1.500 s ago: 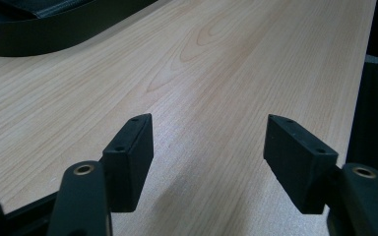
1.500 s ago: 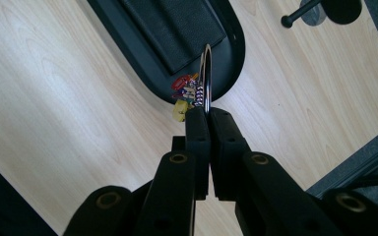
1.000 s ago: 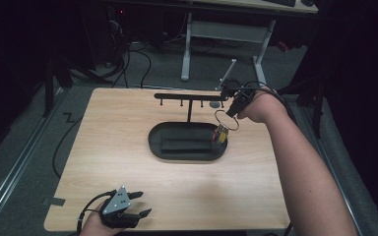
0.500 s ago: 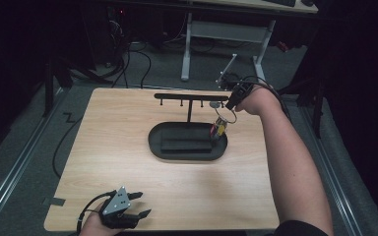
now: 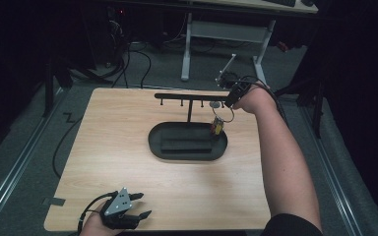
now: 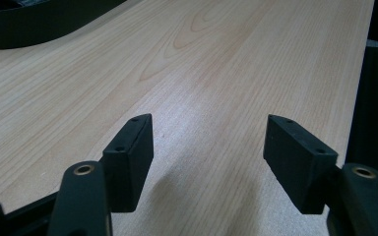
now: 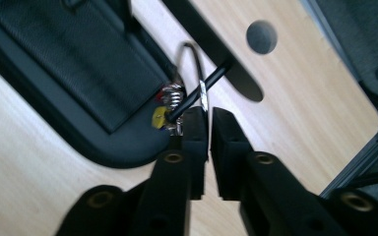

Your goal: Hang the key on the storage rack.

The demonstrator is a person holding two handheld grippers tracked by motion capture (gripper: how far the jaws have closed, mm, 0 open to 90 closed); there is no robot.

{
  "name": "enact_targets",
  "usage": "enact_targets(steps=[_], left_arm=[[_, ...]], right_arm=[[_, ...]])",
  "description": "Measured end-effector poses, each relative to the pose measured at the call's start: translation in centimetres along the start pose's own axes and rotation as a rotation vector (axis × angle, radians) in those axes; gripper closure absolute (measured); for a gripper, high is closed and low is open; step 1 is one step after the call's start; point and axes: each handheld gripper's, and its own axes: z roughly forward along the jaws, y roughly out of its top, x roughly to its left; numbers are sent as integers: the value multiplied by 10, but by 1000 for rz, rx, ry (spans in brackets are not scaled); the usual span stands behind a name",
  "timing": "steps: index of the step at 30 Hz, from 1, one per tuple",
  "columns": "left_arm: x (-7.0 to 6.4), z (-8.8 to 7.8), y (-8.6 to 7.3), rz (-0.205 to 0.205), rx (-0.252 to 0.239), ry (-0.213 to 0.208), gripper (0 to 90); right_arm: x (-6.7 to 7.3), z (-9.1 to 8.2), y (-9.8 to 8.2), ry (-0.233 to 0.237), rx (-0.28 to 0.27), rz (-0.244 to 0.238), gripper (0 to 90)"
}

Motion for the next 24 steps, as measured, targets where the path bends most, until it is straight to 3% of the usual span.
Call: enact_targets(steps=[2,6,7,8,11,12,13,17,18,21,24], left_arm=[[1,0,0,-6,-3,1,363],[2,1,0,-13,6,7,363],[3,1,0,-19,6,16,363],[5,1,0,-31,14,35,363],[7,0,0,-58,7,43,355],[8,0,0,-67,6,47,355],[10,0,0,-75,7,53,349],[11,0,-1,-93,5,65,337],[12,-1,-1,-100,6,69,329],[12,-1,-1,-103,3,75,321],[12,0,-2,-105,3,70,322]], right_arm=[[2,-5,-1,-10,-24,27,803],[6,-12,-9,-36,-36,27,695],[6,-13,-13,-50,-53,37,659],[7,-15,-24,-55,-74,76,617],[13,-17,-37,-70,-104,88,551],[13,-17,-37,-70,-104,88,551],[18,-16,-49,-41,-150,104,540],[24,-12,-62,-30,-183,137,498],[28,-8,-74,-26,-223,164,458],[31,-3,-85,-22,-257,185,415],[39,10,-108,-13,-304,216,369]])
